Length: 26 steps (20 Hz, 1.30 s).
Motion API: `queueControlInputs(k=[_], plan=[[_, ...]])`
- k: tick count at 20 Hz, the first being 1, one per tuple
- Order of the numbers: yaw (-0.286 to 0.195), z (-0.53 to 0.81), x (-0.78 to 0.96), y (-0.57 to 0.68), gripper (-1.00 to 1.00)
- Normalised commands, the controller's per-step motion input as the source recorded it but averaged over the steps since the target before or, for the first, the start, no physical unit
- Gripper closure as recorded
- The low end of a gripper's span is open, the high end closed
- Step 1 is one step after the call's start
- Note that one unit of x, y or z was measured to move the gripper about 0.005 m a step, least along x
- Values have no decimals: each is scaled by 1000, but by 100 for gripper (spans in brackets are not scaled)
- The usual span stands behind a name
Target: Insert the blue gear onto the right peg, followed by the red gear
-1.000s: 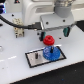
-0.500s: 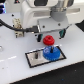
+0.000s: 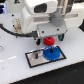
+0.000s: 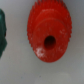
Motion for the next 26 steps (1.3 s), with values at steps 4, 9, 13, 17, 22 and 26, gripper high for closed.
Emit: queueControlInputs(k=[4, 9, 13, 17, 22, 26], plan=[[0, -209, -228, 91, -100], [0, -48, -226, 140, 100], [0, -22, -132, 138, 100], [0, 8, -66, 77, 100], [0, -7, -124, 46, 100], [0, 291, 44, 36, 100]])
